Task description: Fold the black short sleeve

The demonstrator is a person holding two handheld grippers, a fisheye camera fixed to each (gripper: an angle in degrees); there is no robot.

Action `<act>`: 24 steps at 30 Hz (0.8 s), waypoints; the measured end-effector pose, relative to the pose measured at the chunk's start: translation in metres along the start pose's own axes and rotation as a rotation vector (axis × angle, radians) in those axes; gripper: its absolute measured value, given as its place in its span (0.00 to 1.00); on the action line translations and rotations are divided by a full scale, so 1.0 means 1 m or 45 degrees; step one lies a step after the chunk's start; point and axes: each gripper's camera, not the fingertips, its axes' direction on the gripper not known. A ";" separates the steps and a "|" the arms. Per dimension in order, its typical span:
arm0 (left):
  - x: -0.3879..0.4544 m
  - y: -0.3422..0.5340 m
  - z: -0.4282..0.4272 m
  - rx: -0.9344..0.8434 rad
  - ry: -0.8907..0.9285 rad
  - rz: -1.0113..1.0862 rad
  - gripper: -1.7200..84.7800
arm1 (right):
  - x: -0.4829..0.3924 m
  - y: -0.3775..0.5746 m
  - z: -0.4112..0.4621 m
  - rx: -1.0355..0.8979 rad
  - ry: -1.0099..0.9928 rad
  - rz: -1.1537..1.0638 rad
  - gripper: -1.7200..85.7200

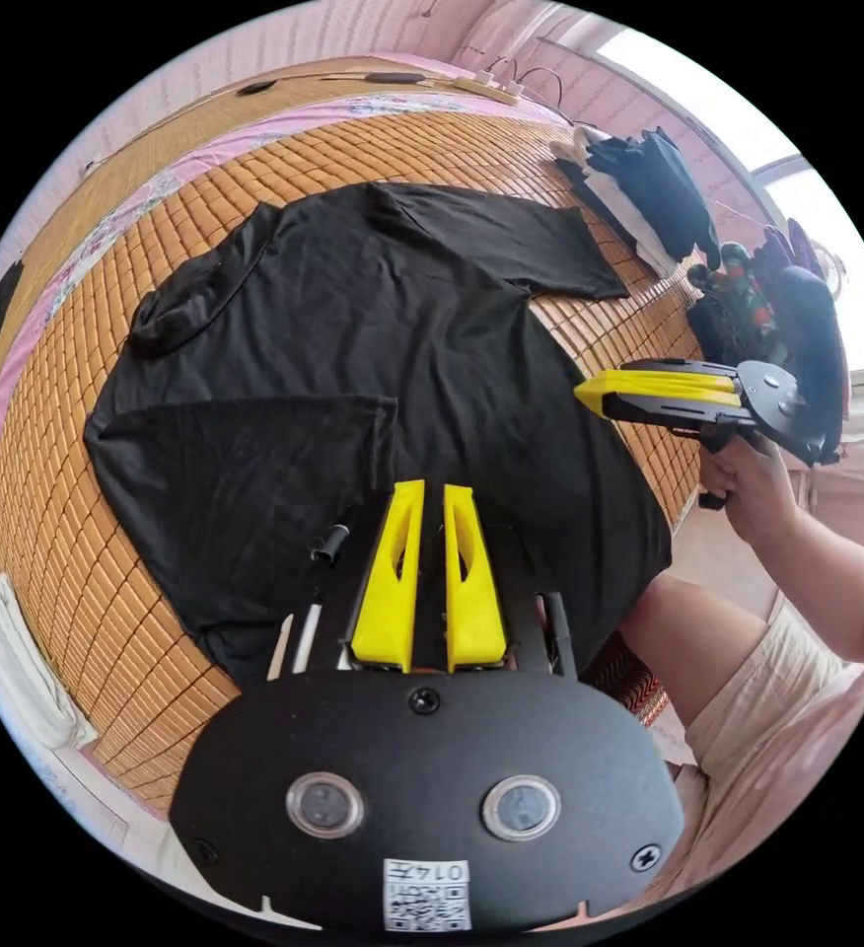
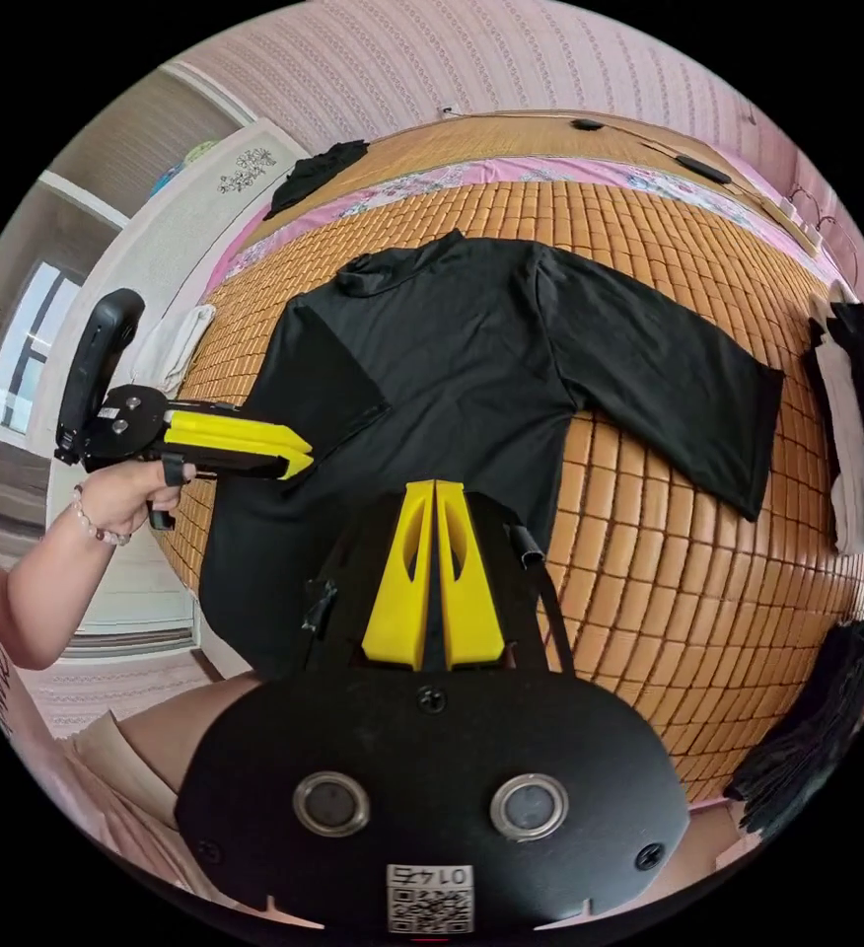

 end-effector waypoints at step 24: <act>0.162 -0.284 0.169 0.004 -0.043 0.475 0.08 | 0.180 0.090 -0.069 0.209 0.102 0.433 0.07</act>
